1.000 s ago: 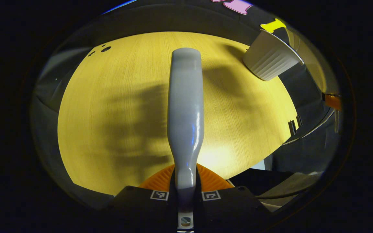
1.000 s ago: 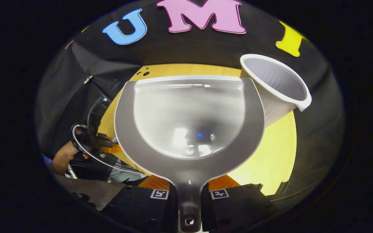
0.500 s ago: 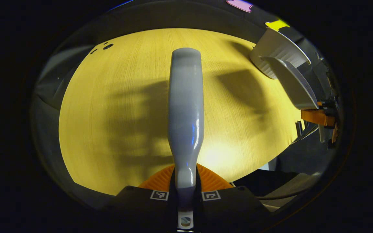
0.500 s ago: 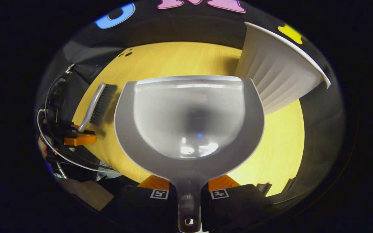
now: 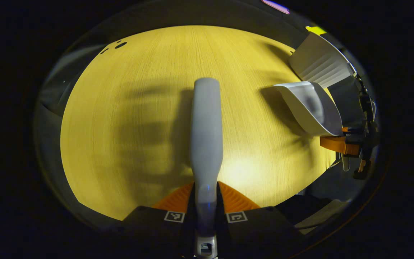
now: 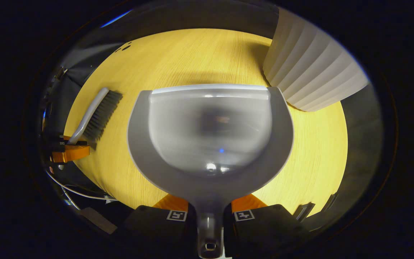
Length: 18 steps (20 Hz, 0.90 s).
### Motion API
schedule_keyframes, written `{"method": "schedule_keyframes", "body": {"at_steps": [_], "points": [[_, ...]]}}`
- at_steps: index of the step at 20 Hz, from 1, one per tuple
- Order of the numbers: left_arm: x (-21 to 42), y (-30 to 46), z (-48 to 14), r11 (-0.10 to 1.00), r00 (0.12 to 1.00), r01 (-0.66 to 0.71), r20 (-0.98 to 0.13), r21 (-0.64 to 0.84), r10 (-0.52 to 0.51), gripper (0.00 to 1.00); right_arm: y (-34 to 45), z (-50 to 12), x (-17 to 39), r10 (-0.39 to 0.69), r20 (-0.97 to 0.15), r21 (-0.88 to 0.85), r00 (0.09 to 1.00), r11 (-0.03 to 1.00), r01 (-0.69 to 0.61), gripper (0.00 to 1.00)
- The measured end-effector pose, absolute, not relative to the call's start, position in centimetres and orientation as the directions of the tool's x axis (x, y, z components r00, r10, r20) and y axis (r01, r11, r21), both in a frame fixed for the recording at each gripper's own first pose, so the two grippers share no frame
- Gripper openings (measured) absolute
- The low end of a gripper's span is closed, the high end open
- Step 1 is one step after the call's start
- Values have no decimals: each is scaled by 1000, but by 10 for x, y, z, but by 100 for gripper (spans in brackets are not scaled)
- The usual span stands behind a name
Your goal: Pick up the small broom and dustpan from the desktop, sweep the trash into the dustpan with the broom, and then empty the trash into the garbage bin.
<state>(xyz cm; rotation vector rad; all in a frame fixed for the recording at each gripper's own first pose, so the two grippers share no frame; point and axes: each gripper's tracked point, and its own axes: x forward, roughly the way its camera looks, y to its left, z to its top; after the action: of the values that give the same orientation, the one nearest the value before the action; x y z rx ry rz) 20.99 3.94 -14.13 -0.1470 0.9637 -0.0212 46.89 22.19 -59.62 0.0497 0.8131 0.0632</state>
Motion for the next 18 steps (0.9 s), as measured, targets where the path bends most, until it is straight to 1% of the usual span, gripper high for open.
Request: {"method": "schedule_keyframes", "body": {"at_steps": [1,2,3,4,5,6,7,8,9,10,11,12,13,14,15,16,17,18], "points": [[210,41,-141,990,567,-47,-819,-131,-81,31,224,-598,469,76,-729,71,680,997,-34,33],[211,43,-140,991,566,-46,-821,-125,-77,28,225,-602,472,75,-733,72,676,997,-33,33],[213,45,-139,993,570,-47,-819,-113,-66,30,226,-603,472,74,-735,70,674,997,-33,27],[215,47,-137,994,573,-46,-818,-101,-57,36,224,-608,474,74,-737,69,672,997,-33,27],[215,49,-136,995,576,-42,-816,-90,-49,26,224,-612,474,75,-739,71,670,997,-33,35],[216,50,-136,996,577,-40,-815,-85,-47,36,224,-613,474,76,-741,75,667,997,-30,35],[217,51,-137,996,577,-42,-816,-82,-43,43,225,-611,474,79,-742,82,665,996,-28,36],[218,52,-137,996,576,-45,-816,-80,-40,46,224,-609,473,81,-739,88,669,996,-23,36],[216,52,-138,996,579,-47,-814,-78,-36,55,223,-608,472,81,-733,92,676,996,-19,37],[216,51,-138,996,578,-47,-815,-75,-34,51,224,-606,466,84,-726,98,683,995,-18,39],[215,50,-137,997,578,-45,-816,-69,-31,61,225,-604,464,88,-727,105,681,994,-16,38],[214,52,-137,997,577,-43,-816,-60,-24,60,225,-602,463,95,-728,113,679,993,-18,48],[214,54,-136,998,580,-41,-815,-47,-15,67,225,-599,463,98,-725,115,681,993,-20,57],[213,55,-134,999,585,-37,-811,-35,-6,70,225,-599,464,104,-718,122,688,992,-23,49],[211,56,-131,999,590,-34,-807,-20,4,75,224,-593,460,111,-711,128,694,991,-27,56],[208,58,-128,999,597,-33,-802,-4,17,76,223,-586,457,114,-699,133,706,991,-28,62],[206,60,-122,999,610,-39,-791,11,33,80,221,-580,452,113,-685,136,720,990,-26,81],[205,63,-114,999,630,-51,-775,20,48,82,218,-574,447,117,-666,142,737,989,-29,84]]}}
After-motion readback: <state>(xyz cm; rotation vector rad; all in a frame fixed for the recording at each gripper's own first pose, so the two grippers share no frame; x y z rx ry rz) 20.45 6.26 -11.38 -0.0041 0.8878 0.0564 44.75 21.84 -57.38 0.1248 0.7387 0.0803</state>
